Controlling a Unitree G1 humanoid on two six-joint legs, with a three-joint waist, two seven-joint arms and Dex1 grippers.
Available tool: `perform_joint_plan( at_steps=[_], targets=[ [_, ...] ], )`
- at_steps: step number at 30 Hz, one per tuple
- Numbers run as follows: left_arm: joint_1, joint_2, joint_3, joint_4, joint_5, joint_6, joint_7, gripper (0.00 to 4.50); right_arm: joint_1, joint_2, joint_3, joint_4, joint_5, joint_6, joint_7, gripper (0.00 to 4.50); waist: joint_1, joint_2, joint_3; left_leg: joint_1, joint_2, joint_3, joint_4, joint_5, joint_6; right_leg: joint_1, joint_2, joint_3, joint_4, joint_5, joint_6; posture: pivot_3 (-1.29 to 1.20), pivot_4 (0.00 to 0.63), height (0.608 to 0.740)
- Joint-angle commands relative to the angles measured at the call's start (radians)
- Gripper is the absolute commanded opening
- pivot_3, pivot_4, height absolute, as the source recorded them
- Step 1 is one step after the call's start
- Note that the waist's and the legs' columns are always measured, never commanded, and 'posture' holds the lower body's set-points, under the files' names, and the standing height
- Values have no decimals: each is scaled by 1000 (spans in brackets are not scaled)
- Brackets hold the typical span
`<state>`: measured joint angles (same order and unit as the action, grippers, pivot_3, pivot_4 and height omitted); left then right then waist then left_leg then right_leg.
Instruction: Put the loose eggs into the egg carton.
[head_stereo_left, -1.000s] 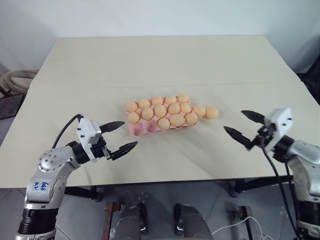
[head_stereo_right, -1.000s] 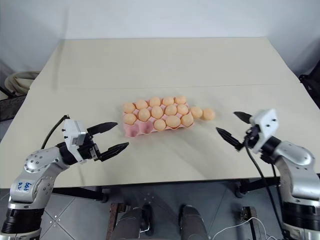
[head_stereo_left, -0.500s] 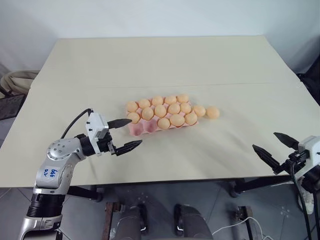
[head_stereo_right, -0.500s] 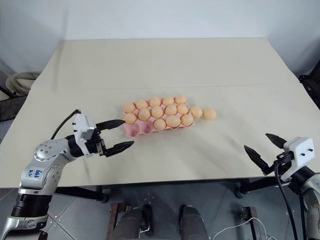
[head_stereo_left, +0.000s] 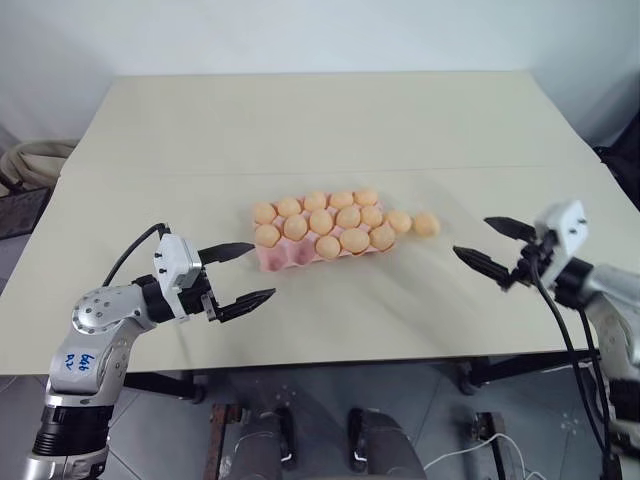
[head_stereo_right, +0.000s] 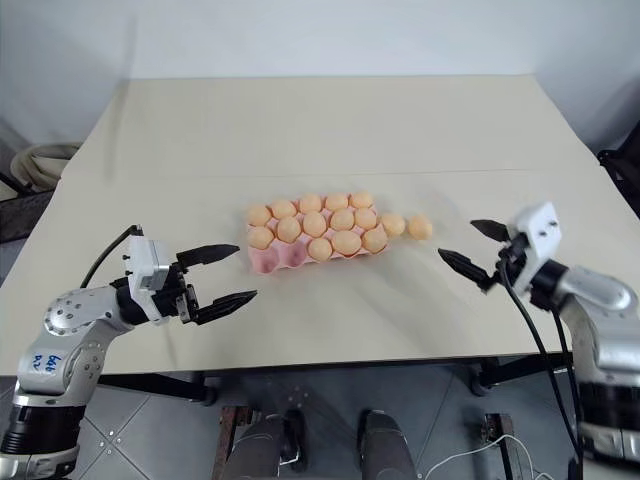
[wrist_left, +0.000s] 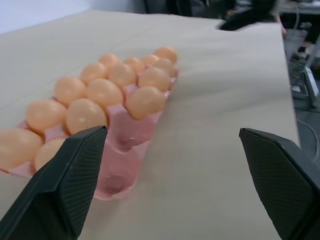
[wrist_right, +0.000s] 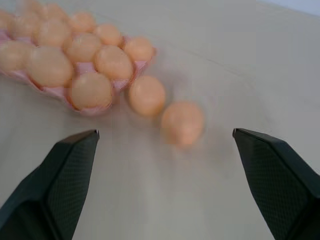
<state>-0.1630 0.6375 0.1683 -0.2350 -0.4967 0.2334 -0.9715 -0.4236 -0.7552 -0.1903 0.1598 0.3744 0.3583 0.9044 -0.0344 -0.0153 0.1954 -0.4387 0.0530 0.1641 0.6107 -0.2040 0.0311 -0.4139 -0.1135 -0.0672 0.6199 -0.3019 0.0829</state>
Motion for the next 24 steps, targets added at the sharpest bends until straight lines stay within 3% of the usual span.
perform_joint_plan(
  at_steps=[1, 5, 12, 15, 21, 24],
  targets=[
    [19, 15, 17, -53, -16, -34, -23, 4500, -142, 11, 74, 138, -54, 22, 14, 4478, 0, 0, 0, 0, 0, 0, 0, 0, 0, 0, 0, 0, 0, 0, 0, 0, 150, 740],
    [38, 17, 13, -80, -18, -30, -26, 4500, -303, 58, 180, 352, -159, -18, 6, 4478, -1, 0, 0, -1, 0, 0, 0, 0, 0, -1, 0, 0, 0, 1, 1, 0, 150, 740],
    [61, 8, 10, -115, -18, -16, -5, 4500, -455, 131, 246, 621, -261, -122, 2, 4478, -7, 0, 0, -1, 0, 1, 0, 1, -1, -1, 0, 0, 0, 1, 2, 0, 150, 740],
    [65, 5, 14, -116, -17, -17, 9, 4500, -492, 154, 235, 704, -270, -191, -3, 3849, -12, 0, 0, -1, 0, 1, 1, 1, -1, -1, 0, -1, 1, 1, 2, 0, 150, 740],
    [73, 2, 15, -112, -17, -23, 24, 4500, -504, 170, 218, 758, -273, -253, 2, 1803, -22, 0, 0, -1, -1, 1, 1, 1, -2, 0, 0, -7, 2, 1, 3, 0, 150, 740],
    [80, -1, 26, -107, -13, -25, 40, 4500, -472, 147, 211, 704, -264, -263, 30, 1493, -23, 0, 0, -1, -1, 1, 1, 2, -2, -1, 0, -8, 3, 1, 3, 0, 150, 740]
  ],
)
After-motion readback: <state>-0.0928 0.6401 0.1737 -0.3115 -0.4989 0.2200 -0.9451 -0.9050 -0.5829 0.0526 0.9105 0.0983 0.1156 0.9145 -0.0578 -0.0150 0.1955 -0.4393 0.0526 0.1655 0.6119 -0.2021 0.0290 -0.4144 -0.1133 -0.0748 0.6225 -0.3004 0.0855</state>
